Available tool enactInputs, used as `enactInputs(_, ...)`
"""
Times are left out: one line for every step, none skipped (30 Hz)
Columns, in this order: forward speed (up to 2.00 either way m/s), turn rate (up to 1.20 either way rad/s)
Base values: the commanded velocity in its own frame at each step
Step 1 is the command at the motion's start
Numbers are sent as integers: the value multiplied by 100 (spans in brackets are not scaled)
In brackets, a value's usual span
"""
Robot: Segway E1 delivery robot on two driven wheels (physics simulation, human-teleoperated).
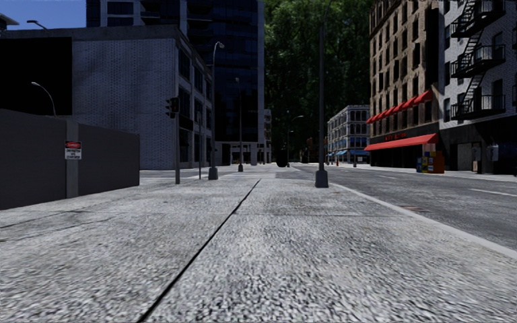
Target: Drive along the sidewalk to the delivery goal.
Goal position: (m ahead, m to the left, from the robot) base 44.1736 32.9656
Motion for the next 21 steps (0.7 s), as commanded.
enactInputs(200, 15)
enactInputs(200, 12)
enactInputs(200, 12)
enactInputs(200, 0)
enactInputs(200, 0)
enactInputs(200, 0)
enactInputs(200, 0)
enactInputs(200, 0)
enactInputs(200, 0)
enactInputs(200, 0)
enactInputs(200, 0)
enactInputs(200, 0)
enactInputs(200, 0)
enactInputs(200, 0)
enactInputs(200, 0)
enactInputs(200, 0)
enactInputs(200, 0)
enactInputs(200, 0)
enactInputs(200, 0)
enactInputs(200, 0)
enactInputs(200, 0)
